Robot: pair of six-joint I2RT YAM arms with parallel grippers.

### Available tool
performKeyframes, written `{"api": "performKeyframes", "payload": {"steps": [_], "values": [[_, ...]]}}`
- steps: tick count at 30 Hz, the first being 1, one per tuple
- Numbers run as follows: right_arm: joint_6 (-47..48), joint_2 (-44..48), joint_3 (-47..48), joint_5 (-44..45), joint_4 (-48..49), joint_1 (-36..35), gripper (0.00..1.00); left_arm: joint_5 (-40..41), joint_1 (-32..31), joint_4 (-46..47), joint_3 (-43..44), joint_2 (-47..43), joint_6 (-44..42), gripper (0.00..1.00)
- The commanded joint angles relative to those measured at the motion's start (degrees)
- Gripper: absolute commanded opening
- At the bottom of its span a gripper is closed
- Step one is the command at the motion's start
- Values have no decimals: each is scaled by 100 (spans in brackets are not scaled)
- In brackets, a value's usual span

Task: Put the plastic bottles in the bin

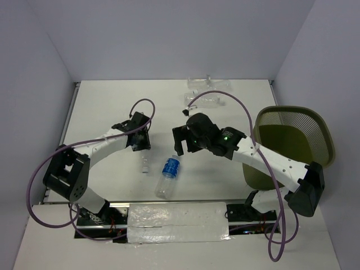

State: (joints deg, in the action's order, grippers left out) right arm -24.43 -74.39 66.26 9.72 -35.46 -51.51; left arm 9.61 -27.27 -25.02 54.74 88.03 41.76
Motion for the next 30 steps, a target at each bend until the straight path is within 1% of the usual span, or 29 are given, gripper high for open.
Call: {"api": "performKeyframes", "payload": {"steps": [1,2,4,5,7,8,9,10,11,12,14,15,19,21,26,30], "values": [[16,47,606,-5,5,9,100,226,-24,-152,440,-101,-360,28],[69,21,721,-5,-118,9,100,113,-24,-318,571,-137,-614,25],[139,-67,1219,-22,-302,62,100,-159,-24,-503,1072,-276,-1044,24],[201,-110,1397,-57,-521,97,100,-596,-24,-644,1248,-347,-1212,24],[245,-216,1940,-223,-707,290,100,-1055,-7,-794,1793,-523,-1459,24],[271,-251,2091,-459,-838,377,100,-1518,2,-881,1968,-558,-1625,24],[263,-286,2241,-584,-892,465,100,-1758,19,-1039,2327,-585,-1697,24],[219,-339,2495,-698,-936,649,100,-1969,37,-1110,2496,-611,-1767,24],[167,-374,2602,-830,-1014,738,100,-2406,46,-1172,2637,-611,-1802,25],[123,-392,2777,-1144,-1033,843,100,-2611,55,-1225,2873,-629,-1820,25],[-97,-392,2857,-1419,-928,1124,100,-2989,55,-1225,3024,-638,-1829,25],[-185,-375,2884,-1646,-858,1212,100,-3304,63,-1199,3095,-655,-1812,25],[-659,-392,3050,-1789,-524,1468,100,-3851,64,-918,3130,-699,-1671,25],[-800,-462,3068,-1841,-436,1591,100,-3949,64,-865,3157,-699,-1627,25],[-1082,-664,3016,-2069,-146,1644,100,-4230,64,-654,3157,-699,-1486,24],[-1213,-928,3068,-1965,-180,1661,100,-4318,64,-575,3104,-734,-1434,24]]}}
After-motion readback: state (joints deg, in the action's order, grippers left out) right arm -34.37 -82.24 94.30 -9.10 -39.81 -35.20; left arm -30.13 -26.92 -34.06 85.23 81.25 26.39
